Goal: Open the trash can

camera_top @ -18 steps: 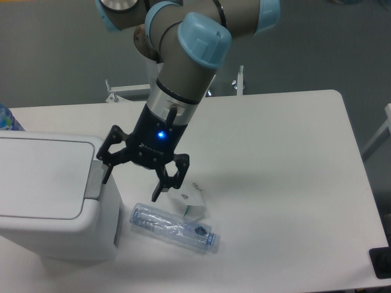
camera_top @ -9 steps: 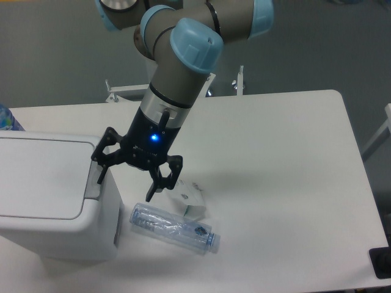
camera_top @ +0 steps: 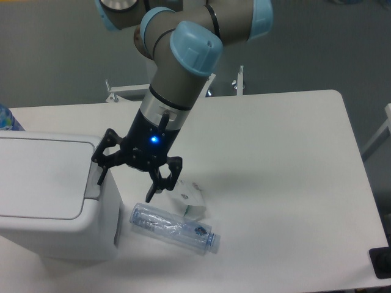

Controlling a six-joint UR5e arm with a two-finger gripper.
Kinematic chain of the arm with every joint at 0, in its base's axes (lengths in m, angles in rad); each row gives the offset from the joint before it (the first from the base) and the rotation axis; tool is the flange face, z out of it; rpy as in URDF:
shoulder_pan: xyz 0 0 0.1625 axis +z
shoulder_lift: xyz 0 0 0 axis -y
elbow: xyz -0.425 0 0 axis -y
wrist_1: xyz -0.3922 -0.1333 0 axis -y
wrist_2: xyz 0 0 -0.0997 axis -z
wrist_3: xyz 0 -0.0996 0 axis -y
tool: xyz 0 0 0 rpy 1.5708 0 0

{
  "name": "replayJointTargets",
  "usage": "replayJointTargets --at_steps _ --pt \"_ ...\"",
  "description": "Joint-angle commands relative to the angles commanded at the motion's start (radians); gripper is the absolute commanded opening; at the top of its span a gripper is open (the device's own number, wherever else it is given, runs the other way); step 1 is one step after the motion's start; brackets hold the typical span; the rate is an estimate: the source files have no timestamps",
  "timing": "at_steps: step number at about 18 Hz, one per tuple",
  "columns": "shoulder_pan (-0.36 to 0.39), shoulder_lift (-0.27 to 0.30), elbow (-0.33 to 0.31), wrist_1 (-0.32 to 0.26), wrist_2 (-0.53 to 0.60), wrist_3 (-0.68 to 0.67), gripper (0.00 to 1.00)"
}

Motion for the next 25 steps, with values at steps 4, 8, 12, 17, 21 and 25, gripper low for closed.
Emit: replayJointTargets --at_steps 4,8,12,17,21,25 --pt "0.0 0.0 0.0 0.0 0.0 0.0 1.0" --pt "0.0 0.0 0.0 0.0 0.03 -0.002 1.0" --pt "-0.002 -0.002 0.0 -0.002 0.051 -0.005 1.0" --pt "0.0 -0.005 0.014 -0.002 0.051 -0.002 1.0" --pt "0.017 -0.009 0.029 0.006 0.055 0.011 1.0" --pt "0.104 -0.014 0.035 0.011 0.075 0.056 1.0"
